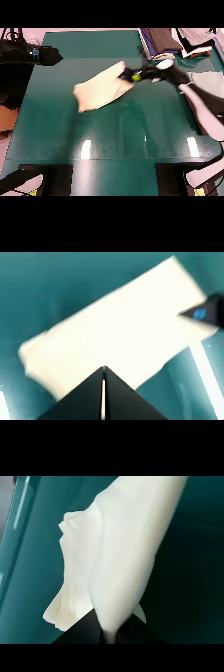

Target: Fold the shirts.

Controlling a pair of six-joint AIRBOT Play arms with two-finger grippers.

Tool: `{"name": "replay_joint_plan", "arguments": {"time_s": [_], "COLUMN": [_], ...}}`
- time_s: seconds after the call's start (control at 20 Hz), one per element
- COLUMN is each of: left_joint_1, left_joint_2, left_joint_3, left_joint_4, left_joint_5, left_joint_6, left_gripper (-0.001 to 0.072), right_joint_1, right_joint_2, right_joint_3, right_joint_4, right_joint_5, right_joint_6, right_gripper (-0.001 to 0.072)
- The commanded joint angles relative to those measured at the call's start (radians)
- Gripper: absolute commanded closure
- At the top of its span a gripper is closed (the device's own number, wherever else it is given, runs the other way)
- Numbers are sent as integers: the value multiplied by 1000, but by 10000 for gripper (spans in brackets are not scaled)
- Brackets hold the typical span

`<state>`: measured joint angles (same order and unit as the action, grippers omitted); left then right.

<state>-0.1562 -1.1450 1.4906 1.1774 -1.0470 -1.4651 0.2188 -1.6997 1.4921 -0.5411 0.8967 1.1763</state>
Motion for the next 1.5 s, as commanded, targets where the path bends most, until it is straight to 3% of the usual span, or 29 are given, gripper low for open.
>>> {"name": "replay_joint_plan", "arguments": {"time_s": [0.0, 0.1, 0.35, 0.55, 0.8, 1.0, 1.2, 1.45], "left_joint_1": [-73, -142, -247, -268, -268, -268, -268, -268], "left_joint_2": [-2, -5, -36, -60, -62, -62, -62, -62], "left_joint_3": [0, 0, 0, 0, 0, 0, 0, 0], "left_joint_4": [-5, -4, -5, -10, -7, -7, -7, -7], "left_joint_5": [27, 76, 130, 126, 124, 118, 114, 111], "left_joint_6": [0, 0, -1, -28, -30, -31, -30, -27], "left_gripper": [687, 686, 686, 686, 686, 686, 686, 686], "right_joint_1": [-214, -356, -683, -822, -838, -803, -821, -845], "right_joint_2": [139, 207, 291, 285, 286, 276, 250, 293], "right_joint_3": [10, 10, 10, 10, 13, 135, 295, 336], "right_joint_4": [-225, -303, -318, -315, -209, -241, -255, -412], "right_joint_5": [76, 108, 119, 75, -41, -121, -81, -6], "right_joint_6": [78, 103, 103, 102, 62, 41, 41, 42], "right_gripper": [697, 697, 696, 696, 697, 696, 696, 697]}}
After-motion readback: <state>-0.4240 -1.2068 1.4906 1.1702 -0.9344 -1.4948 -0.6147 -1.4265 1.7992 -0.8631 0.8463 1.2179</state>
